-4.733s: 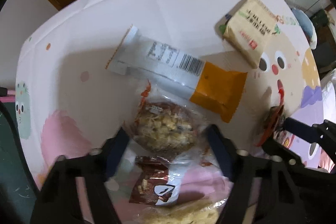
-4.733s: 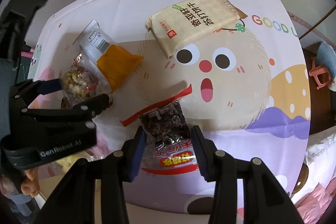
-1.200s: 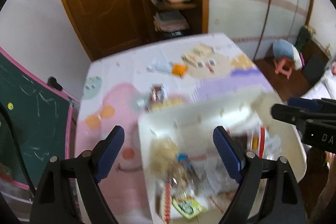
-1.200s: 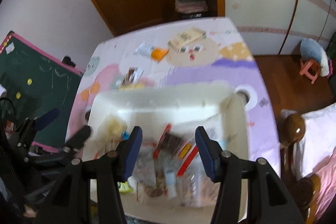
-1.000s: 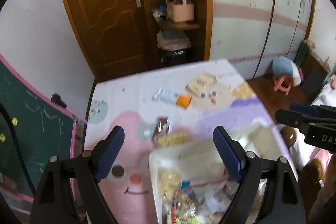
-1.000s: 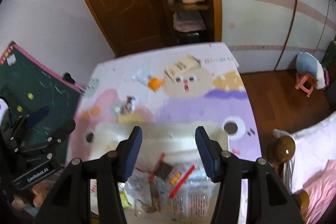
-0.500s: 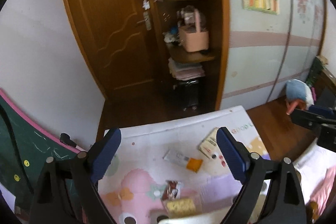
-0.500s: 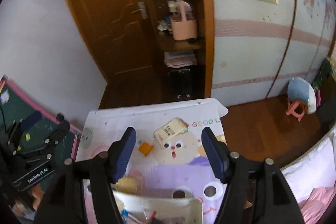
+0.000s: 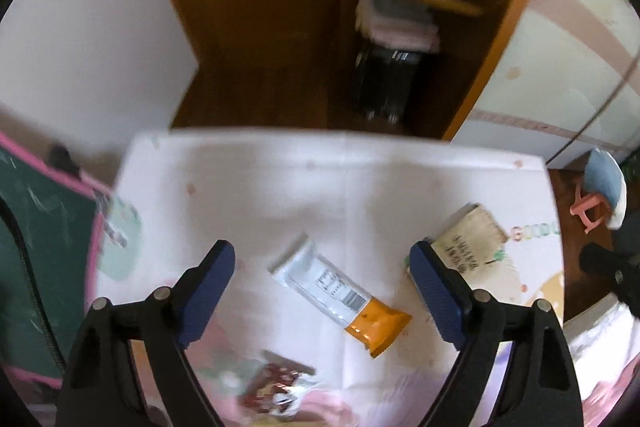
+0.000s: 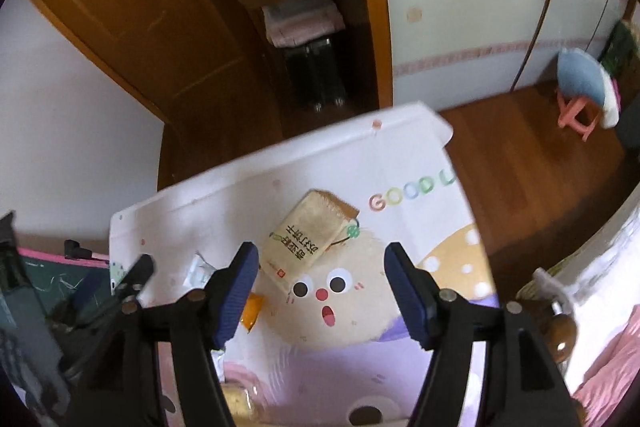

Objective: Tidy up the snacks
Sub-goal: 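Move both tools back toward the white-and-orange bar and biscuit box, then grasp the white-and-orange bar with left gripper while right grasps the cream biscuit pack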

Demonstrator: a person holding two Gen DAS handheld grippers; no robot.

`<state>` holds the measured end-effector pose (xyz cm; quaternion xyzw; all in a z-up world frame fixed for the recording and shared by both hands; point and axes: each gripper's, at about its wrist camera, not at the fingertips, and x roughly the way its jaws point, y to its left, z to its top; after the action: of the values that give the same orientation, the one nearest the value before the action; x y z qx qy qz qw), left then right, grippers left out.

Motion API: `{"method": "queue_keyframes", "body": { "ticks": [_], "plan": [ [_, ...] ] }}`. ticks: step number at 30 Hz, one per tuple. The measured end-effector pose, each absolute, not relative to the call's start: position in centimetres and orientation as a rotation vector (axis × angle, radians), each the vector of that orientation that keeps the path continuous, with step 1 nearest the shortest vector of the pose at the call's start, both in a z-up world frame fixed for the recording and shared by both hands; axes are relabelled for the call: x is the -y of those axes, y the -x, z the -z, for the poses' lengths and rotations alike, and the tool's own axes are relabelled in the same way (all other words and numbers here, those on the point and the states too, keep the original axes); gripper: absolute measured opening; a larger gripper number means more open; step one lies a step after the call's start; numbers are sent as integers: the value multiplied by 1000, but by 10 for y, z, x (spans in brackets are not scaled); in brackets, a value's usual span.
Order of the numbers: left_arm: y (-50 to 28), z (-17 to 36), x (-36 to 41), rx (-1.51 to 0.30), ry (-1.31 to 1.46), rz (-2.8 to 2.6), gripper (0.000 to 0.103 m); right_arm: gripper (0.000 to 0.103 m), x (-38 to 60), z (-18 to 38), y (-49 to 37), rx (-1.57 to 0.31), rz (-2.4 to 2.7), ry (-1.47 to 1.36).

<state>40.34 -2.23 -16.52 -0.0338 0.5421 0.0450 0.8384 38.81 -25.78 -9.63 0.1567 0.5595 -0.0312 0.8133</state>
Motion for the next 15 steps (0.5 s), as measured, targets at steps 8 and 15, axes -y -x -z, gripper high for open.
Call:
{"method": "queue_keyframes", "body": {
  "ticks": [8,15],
  "plan": [
    [-415,260,6,-1307,226,-193,84,66,255,156,-396,-1263,49,-367],
    [-411,284,10,-1328,218,-215,79,66,254,178,-408,-1269,41,-427]
  ]
}}
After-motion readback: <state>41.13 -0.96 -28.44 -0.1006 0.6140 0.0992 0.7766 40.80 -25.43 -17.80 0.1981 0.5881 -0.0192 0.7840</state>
